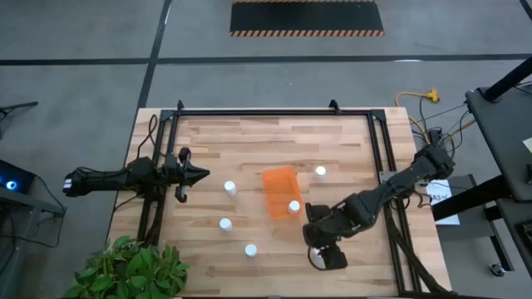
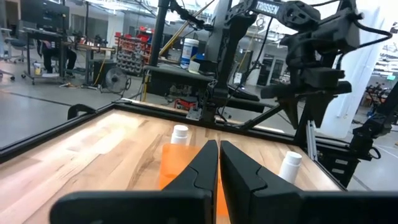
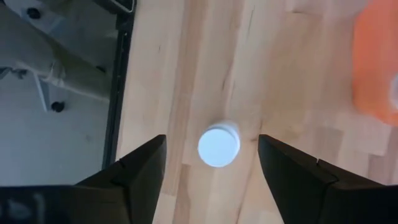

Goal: Pick and place pill bottles into a basket
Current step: Put the bottom right white pill bottle into the orange bin

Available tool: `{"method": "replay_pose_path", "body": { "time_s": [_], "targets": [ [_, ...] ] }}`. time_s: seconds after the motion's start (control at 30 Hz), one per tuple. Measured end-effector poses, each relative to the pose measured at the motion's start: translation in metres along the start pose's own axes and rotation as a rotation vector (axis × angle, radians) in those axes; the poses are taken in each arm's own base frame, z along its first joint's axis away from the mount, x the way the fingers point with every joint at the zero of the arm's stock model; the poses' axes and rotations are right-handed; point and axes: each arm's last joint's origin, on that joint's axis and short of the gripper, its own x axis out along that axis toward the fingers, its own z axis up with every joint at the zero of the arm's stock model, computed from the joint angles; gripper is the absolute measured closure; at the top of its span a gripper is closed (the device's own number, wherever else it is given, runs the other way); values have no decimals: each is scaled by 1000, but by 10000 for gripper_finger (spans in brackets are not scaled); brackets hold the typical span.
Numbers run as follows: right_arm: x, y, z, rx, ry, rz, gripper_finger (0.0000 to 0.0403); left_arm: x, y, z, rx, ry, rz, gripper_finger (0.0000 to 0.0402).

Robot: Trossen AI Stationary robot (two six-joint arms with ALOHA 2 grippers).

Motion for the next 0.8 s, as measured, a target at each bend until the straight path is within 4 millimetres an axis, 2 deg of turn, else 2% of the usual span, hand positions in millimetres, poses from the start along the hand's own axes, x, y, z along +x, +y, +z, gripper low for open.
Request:
{"method": "replay_pose_path", "body": {
  "time_s": [0.23,0.57,0.8],
  "targets": [
    [8,2,4,39,-20,0,136,0,0,0,0,0,0,401],
    [16,5,-4,35,3,-9,59,0,0,0,0,-2,-1,401],
    [27,8,-17,-26,29,-59,51,0,0,0,0,0,0,401]
  ]
}}
